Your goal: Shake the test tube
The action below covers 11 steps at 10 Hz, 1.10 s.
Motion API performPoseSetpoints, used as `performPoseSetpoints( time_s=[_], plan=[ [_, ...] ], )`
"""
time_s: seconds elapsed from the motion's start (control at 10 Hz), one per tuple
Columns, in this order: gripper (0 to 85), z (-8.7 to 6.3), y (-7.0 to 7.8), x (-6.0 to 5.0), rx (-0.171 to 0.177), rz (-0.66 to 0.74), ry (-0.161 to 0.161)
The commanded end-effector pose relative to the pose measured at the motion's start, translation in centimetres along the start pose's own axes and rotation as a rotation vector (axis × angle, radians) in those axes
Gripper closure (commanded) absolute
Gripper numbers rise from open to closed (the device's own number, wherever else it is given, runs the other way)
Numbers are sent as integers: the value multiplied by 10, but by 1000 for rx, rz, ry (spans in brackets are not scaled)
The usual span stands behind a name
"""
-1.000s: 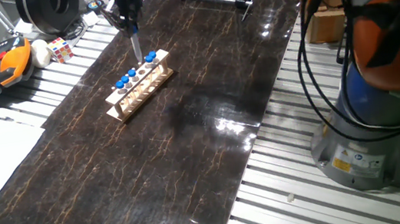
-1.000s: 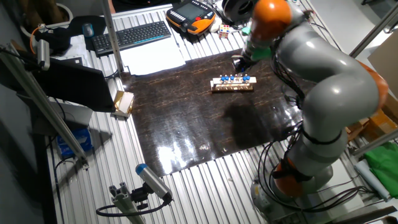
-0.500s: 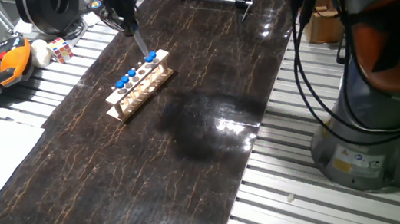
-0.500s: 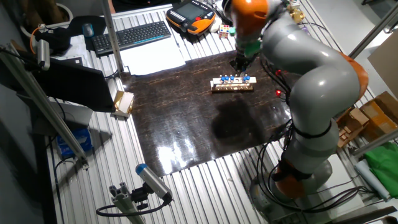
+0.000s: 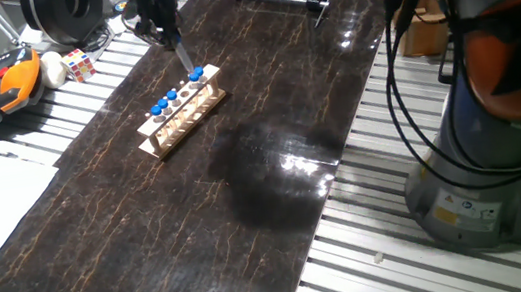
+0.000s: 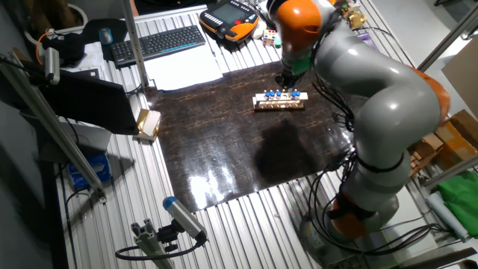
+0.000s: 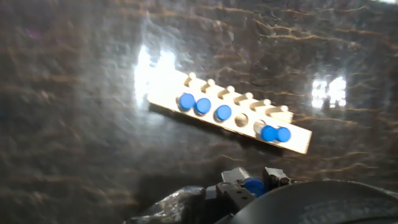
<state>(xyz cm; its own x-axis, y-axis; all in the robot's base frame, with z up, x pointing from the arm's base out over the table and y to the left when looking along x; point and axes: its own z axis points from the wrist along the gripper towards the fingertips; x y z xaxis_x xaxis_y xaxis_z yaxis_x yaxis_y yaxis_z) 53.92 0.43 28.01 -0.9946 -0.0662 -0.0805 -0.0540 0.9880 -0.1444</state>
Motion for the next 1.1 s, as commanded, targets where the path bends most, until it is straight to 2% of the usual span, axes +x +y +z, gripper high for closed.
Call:
performPoseSetpoints(
  time_s=[0.0, 0.2, 0.4, 0.8, 1.0],
  plan=[
    [843, 1, -1, -2, -86, 85, -17],
    [840, 5, -4, -8, -83, 84, -23],
    [840, 12, -10, -16, -100, 103, -16],
    [837, 21, -29, -34, -92, 83, -16],
    [833, 31, -32, -41, -89, 89, -25]
  ],
)
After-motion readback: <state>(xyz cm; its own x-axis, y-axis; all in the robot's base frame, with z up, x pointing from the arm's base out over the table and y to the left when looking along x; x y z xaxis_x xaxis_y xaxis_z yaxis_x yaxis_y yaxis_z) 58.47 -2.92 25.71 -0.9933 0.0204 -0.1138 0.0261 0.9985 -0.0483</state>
